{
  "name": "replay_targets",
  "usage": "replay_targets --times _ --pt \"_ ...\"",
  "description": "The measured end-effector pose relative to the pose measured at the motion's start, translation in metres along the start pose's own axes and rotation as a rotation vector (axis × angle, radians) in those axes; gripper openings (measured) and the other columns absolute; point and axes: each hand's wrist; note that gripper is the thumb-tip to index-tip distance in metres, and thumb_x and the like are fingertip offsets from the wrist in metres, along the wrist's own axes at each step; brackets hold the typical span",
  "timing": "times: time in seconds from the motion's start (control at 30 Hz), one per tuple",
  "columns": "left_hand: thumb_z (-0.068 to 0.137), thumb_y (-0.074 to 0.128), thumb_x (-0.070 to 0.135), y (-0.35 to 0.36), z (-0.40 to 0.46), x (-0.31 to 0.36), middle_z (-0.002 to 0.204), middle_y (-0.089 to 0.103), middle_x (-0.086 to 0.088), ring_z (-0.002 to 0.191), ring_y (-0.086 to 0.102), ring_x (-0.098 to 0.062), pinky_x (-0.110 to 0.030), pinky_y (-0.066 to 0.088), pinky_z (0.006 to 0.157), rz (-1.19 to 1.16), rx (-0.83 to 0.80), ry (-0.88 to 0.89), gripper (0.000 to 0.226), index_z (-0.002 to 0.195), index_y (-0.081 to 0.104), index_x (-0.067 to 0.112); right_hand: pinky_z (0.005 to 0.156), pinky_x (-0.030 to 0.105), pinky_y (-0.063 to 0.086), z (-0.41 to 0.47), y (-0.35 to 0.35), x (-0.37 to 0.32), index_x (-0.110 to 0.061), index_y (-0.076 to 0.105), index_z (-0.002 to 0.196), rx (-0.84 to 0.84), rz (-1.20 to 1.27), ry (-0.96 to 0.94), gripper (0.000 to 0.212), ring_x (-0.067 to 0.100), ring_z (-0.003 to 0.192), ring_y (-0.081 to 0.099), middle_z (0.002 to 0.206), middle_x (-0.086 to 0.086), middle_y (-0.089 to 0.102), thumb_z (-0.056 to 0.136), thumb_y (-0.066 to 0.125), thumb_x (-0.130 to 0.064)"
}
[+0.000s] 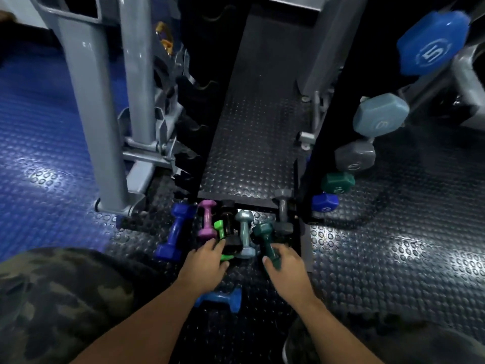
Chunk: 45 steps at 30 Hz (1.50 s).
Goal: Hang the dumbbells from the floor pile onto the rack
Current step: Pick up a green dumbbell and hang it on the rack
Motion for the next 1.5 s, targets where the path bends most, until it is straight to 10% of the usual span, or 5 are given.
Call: replay_targets --times 0.7,0.9,1.33,1.5 --pt "0.103 0.055 0.048 0.103 0.101 -0.025 0.157 0.042 -0.006 0.129 0.059 -0.028 -0.048 0.052 0.102 -0.245 -0.019 -0.165 0.074 0.163 0.022 0.02 0.094 0.029 0.051 0.076 0.112 0.051 -0.021 0.06 0.14 -0.084 0.141 0.184 0.046 0.014 0.113 0.06 0.127 -0.001 0.064 0.1 0.065 -0.042" --pt "0.101 0.061 0.046 0.102 0.125 -0.017 0.154 0.046 -0.009 0.128 0.059 -0.034 -0.048 0.053 0.101 -0.328 -0.015 -0.145 0.072 0.16 0.031 0.019 0.071 0.006 0.04 0.093 0.123 0.045 -0.021 0.061 0.137 -0.08 0.148 0.166 0.041 0.0 0.087 0.058 0.118 -0.002 0.066 0.099 0.067 -0.034" --pt "0.087 0.076 0.038 0.1 0.145 -0.036 0.138 0.06 -0.004 0.116 0.06 -0.018 -0.028 0.047 0.095 -0.632 -0.135 -0.198 0.068 0.148 0.046 0.032 0.106 0.027 0.044 0.132 0.148 0.025 -0.013 0.056 0.145 -0.151 0.167 0.121 0.047 0.021 0.127 0.058 0.136 0.009 0.062 0.101 0.067 -0.026" --pt "0.078 0.063 0.035 0.076 0.171 -0.045 0.145 0.056 -0.006 0.121 0.062 -0.027 -0.042 0.051 0.106 -0.604 -0.076 -0.202 0.073 0.15 0.048 0.029 0.108 0.03 0.045 0.135 0.153 0.025 -0.016 0.056 0.146 -0.185 0.13 0.08 0.043 0.021 0.128 0.056 0.137 0.007 0.061 0.104 0.061 -0.026"
Point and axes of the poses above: each hand's wrist, its own z-axis towards the middle knuckle, its own y-axis out of the palm, x = y × z
